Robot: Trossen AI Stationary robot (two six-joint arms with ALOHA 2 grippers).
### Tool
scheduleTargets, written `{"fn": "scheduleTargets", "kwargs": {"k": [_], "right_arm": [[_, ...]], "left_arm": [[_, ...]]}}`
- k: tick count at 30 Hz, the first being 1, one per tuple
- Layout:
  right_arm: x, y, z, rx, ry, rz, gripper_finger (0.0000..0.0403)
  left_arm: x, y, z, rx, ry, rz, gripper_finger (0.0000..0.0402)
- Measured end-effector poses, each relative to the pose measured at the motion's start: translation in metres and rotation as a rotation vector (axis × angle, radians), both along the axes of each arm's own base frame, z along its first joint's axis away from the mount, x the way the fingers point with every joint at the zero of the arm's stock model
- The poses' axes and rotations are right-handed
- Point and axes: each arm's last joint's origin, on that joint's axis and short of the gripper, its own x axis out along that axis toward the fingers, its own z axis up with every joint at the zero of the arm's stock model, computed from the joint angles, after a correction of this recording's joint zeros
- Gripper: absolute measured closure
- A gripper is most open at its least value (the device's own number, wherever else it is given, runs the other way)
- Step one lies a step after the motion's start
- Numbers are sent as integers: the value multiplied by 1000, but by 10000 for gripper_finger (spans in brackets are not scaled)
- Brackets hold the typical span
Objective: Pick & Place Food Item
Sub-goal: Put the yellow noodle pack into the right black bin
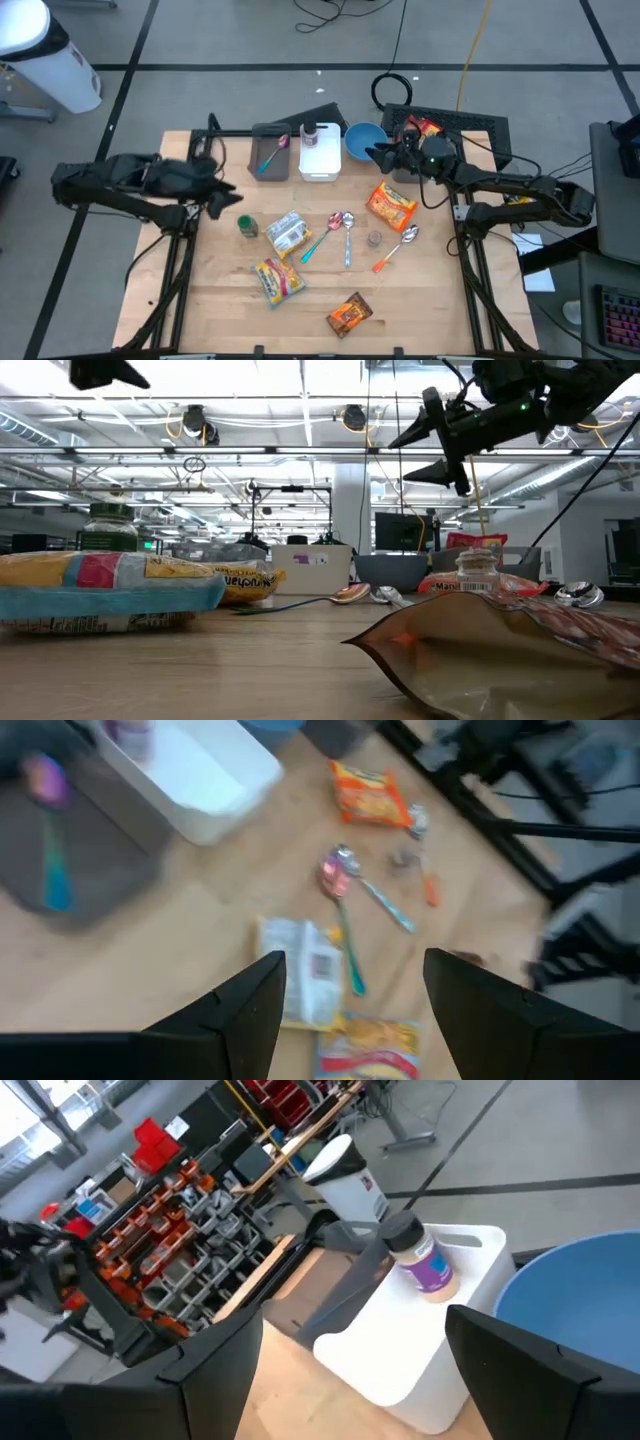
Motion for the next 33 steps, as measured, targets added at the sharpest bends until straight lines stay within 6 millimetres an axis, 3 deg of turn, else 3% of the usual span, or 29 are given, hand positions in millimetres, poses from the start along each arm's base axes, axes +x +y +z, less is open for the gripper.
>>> {"fn": "scheduleTargets", "kwargs": {"k": [8, 16, 25, 33], "right_arm": [[17, 30, -6, 31, 10, -26, 94], [32, 53, -20, 56, 58, -24, 94], [39, 59, -17, -25, 27, 26, 94], [41, 65, -13, -29, -5, 251, 94]], "left_arm": [[2, -29, -50, -119, -46, -110, 158], [1, -63, -81, -188, -126, -106, 158], [0, -103, -110, -323, -163, 41, 158], [22, -139, -151, -485, -125, 292, 158]]}}
